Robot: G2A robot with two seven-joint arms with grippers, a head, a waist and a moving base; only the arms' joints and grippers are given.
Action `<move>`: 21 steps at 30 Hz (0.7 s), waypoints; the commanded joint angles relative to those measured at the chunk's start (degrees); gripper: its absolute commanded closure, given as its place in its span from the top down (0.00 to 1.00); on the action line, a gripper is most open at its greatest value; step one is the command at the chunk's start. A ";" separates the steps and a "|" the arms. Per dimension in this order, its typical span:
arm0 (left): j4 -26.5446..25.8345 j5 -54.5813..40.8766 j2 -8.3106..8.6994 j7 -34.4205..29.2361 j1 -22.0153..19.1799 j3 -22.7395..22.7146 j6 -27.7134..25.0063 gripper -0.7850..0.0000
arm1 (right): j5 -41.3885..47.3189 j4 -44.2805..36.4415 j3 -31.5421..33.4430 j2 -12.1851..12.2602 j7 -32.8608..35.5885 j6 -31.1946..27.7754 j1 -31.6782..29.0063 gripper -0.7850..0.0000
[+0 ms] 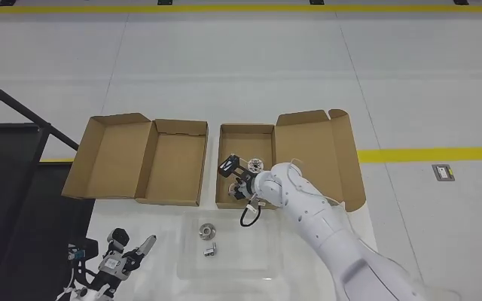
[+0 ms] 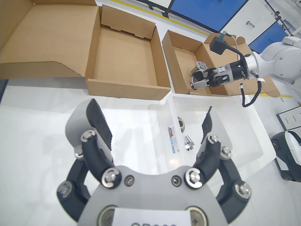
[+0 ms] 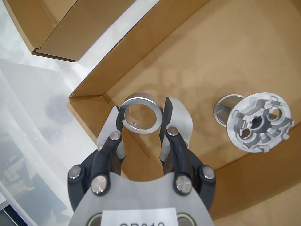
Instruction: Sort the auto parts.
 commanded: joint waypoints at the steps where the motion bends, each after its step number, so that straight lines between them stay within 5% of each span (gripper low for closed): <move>1: 0.00 0.00 0.00 0.00 0.00 0.00 0.00 1.00 | 0.31 0.59 0.00 -0.24 -0.19 -0.43 0.23 0.40; 10: 0.00 0.00 0.00 0.00 0.00 0.00 0.00 1.00 | -0.32 0.64 0.07 -0.57 -1.21 -0.46 0.63 0.54; 15: 0.00 0.00 0.00 0.00 0.00 0.00 0.00 1.00 | -0.85 -0.23 0.36 -0.35 -1.24 -0.33 0.28 0.78; 21: 0.00 0.00 0.00 0.00 0.00 0.00 0.00 1.00 | -1.54 -3.91 2.03 1.02 -5.86 -1.83 -1.09 0.78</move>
